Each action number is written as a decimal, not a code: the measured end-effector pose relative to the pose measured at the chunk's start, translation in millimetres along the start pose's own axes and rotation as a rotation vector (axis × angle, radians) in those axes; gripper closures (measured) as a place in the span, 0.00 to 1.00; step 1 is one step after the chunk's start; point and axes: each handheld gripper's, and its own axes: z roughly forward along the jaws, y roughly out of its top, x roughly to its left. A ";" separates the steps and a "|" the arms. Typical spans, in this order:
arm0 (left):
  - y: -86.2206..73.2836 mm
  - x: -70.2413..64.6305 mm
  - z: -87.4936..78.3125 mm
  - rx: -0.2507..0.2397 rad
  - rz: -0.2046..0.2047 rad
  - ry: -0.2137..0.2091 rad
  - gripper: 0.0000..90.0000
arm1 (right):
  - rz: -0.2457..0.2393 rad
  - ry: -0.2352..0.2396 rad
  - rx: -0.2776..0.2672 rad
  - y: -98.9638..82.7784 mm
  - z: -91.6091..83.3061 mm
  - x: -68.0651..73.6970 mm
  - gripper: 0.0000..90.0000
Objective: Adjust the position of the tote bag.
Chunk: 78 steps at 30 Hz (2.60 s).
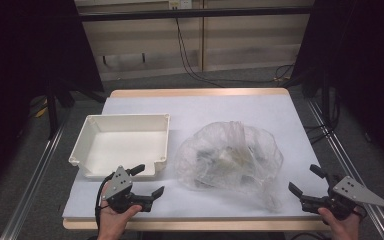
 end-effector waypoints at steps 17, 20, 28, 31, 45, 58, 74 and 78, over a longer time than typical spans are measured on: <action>2.6 -3.8 6.6 0.047 -0.025 -0.044 0.21 | 0.010 0.072 0.025 1.3 -2.4 1.0 0.31; 4.9 -6.8 9.8 0.065 -0.013 -0.062 0.24 | 0.001 0.090 0.035 1.7 -2.1 1.1 0.33; 8.3 -20.6 19.5 0.088 0.038 -0.111 0.32 | 0.000 0.187 0.092 5.8 1.7 8.9 0.40; 9.6 -21.1 21.2 0.086 0.042 -0.108 0.33 | 0.003 0.230 0.104 9.4 5.1 11.9 0.44; 19.3 -24.9 31.6 0.080 0.051 -0.125 0.34 | -0.003 0.364 0.120 28.9 16.4 22.1 0.67; 24.9 -31.5 42.0 0.083 0.085 -0.142 0.34 | -0.030 0.445 0.118 46.2 42.9 30.1 0.92; 40.2 -41.3 69.1 0.070 0.127 -0.202 0.34 | 0.006 0.538 0.121 64.6 64.7 34.8 1.00; 42.1 -46.2 73.5 0.061 0.142 -0.249 0.34 | 0.000 0.552 0.102 73.3 72.6 38.0 1.00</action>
